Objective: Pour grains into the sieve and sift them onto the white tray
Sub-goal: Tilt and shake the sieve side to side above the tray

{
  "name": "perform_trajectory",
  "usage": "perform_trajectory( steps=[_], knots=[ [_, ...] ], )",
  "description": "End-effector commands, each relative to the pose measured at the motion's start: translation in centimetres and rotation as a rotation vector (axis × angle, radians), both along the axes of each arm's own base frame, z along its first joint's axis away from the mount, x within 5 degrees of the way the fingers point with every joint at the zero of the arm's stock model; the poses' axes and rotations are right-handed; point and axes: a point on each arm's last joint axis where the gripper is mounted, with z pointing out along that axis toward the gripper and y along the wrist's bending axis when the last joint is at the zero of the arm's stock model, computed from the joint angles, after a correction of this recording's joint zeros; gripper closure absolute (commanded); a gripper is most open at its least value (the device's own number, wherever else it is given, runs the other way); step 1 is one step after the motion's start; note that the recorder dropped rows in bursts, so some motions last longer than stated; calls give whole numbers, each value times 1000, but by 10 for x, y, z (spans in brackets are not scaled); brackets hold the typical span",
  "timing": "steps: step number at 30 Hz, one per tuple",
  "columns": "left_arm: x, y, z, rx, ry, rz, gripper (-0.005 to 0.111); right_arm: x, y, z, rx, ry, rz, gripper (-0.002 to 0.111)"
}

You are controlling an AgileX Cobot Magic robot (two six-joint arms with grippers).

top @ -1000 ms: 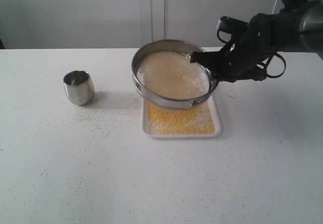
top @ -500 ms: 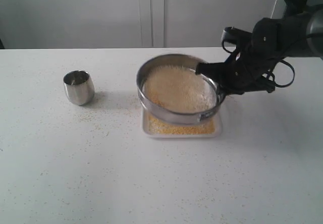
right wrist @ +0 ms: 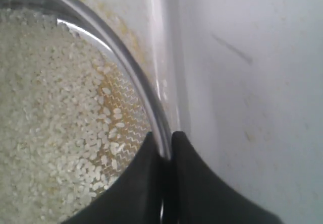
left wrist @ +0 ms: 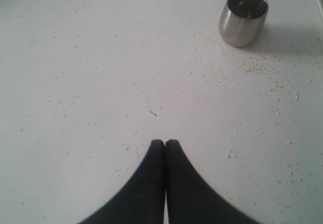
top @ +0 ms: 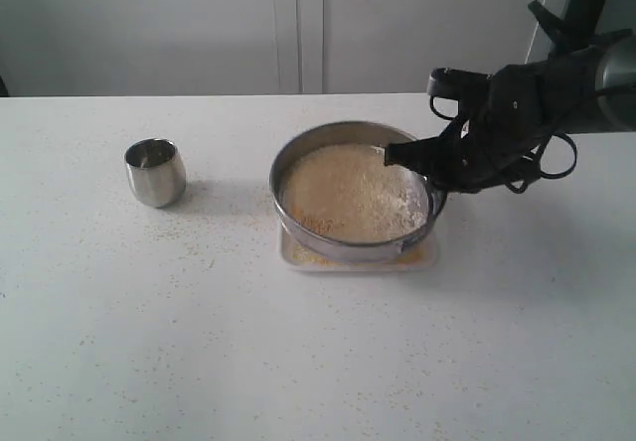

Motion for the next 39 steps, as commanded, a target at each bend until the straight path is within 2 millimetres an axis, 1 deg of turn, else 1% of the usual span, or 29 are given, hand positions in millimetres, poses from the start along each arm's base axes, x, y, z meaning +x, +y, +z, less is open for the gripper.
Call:
perform_trajectory(
  steps=[1, 2, 4, 5, 6, 7, 9, 10, 11, 12, 13, 14, 15, 16, 17, 19, 20, 21, 23, 25, 26, 27, 30, 31, 32, 33, 36, 37, 39],
  knots=[
    [-1, 0, -1, 2, 3, -3, 107, 27, 8, 10, 114, -144, -65, 108],
    [-1, 0, -1, 2, 3, -3, 107, 25, 8, 9, 92, -61, -68, 108],
    [-1, 0, -1, 2, 3, -3, 107, 10, 4, 9, 7, 127, -43, 108],
    [-1, 0, -1, 2, 3, -3, 107, 6, 2, 11, -15, 149, -37, 108],
    [-1, 0, -1, 2, 3, -3, 107, 5, 2, 12, -5, 118, -36, 108],
    [-1, 0, -1, 2, 3, -3, 107, 12, 4, 16, 32, 1, -34, 108],
    [-1, 0, -1, 2, 3, -3, 107, 26, 8, 19, 89, -176, -33, 108],
    [-1, 0, -1, 2, 3, -3, 107, 28, 9, 20, 113, -174, -51, 108],
    [-1, 0, -1, 2, 3, -3, 107, 25, 9, 21, 120, -109, -69, 108],
    [-1, 0, -1, 2, 3, -3, 107, 17, 9, 24, 109, 4, -78, 108],
    [-1, 0, -1, 2, 3, -3, 107, 5, 6, 26, 59, 129, -56, 108],
    [-1, 0, -1, 2, 3, -3, 107, -4, 3, 28, 17, 204, -29, 108],
    [-1, 0, -1, 2, 3, -3, 107, -7, 2, 30, 9, 196, -18, 108],
    [-1, 0, -1, 2, 3, -3, 107, -3, 3, 33, 27, 111, -19, 108],
    [-1, 0, -1, 2, 3, -3, 107, 5, 4, 36, 56, 6, -22, 108],
    [-1, 0, -1, 2, 3, -3, 107, 24, 9, 44, 125, -259, -28, 108],
    [-1, 0, -1, 2, 3, -3, 107, 28, 9, 45, 136, -298, -29, 108],
    [-1, 0, -1, 2, 3, -3, 107, 29, 10, 46, 134, -292, -28, 108],
    [-1, 0, -1, 2, 3, -3, 107, 18, 7, 46, 98, -162, -22, 108],
    [-1, 0, -1, 2, 3, -3, 107, -1, 2, 42, 22, 35, -7, 108],
    [-1, 0, -1, 2, 3, -3, 107, -4, 1, 38, 5, 65, -5, 108],
    [-1, 0, -1, 2, 3, -3, 107, -1, 1, 38, 19, 22, -7, 108],
    [-1, 0, -1, 2, 3, -3, 107, 26, 9, 33, 118, -308, -16, 108],
    [-1, 0, -1, 2, 3, -3, 107, 33, 10, 28, 137, -374, -17, 108],
    [-1, 0, -1, 2, 3, -3, 107, 34, 11, 23, 144, -345, -31, 108],
    [-1, 0, -1, 2, 3, -3, 107, 32, 10, 21, 149, -277, -52, 108],
    [-1, 0, -1, 2, 3, -3, 107, 4, 4, 13, 38, 74, -40, 108],
    [-1, 0, -1, 2, 3, -3, 107, 1, 2, 10, 18, 100, -35, 108],
    [-1, 0, -1, 2, 3, -3, 107, 11, 5, 10, 58, -40, -35, 108]
  ],
)
